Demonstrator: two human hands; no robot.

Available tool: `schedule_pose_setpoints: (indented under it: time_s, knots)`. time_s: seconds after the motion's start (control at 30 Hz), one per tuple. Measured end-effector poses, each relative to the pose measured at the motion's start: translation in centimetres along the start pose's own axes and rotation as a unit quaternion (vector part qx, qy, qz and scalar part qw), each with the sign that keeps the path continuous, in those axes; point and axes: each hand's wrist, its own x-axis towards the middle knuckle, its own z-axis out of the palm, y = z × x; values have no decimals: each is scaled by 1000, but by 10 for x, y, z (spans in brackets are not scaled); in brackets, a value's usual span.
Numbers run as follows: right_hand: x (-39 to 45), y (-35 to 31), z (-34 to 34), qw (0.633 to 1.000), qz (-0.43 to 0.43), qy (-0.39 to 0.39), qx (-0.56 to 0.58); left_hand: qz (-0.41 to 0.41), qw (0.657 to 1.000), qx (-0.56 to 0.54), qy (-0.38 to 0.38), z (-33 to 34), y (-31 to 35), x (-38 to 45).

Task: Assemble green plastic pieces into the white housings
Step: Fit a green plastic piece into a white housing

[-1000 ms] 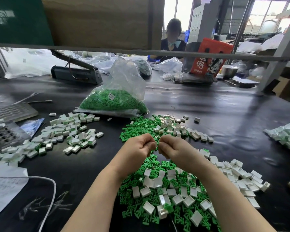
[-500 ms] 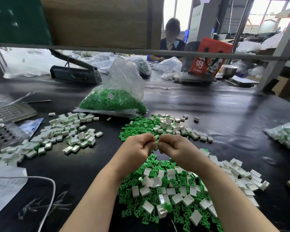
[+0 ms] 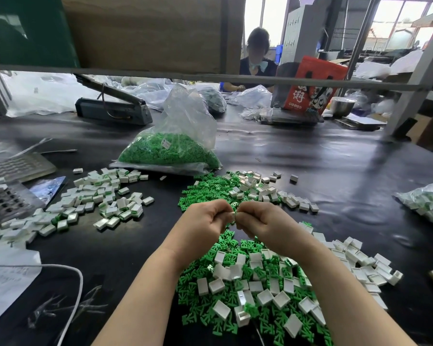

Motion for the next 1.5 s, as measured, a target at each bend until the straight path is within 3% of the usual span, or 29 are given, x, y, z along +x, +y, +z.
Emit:
schedule_pose_setpoints:
  time_s: [0.1, 0.2, 0.27, 0.4, 0.7, 1.27, 1.5]
  knots:
    - [-1, 0, 1, 990, 9, -4, 140, -1, 999, -42, 33, 0, 5, 2]
    - [-1, -1, 1, 953, 84, -11, 292, -8, 994, -80, 71, 2, 11, 3]
    - [1, -1, 3, 939, 130, -34, 317, -17, 989, -122, 78, 4, 15, 3]
    - [5, 0, 14, 902, 134, -74, 404, -23, 984, -161, 74, 6, 20, 2]
    - [5, -7, 23, 822, 96, -18, 562, -44, 964, -256, 52, 10, 22, 1]
    - [6, -9, 25, 802, 78, -22, 592, -29, 958, -279, 58, 8, 21, 3]
    - [7, -6, 24, 852, 58, -29, 519, -10, 965, -245, 89, 8, 22, 2]
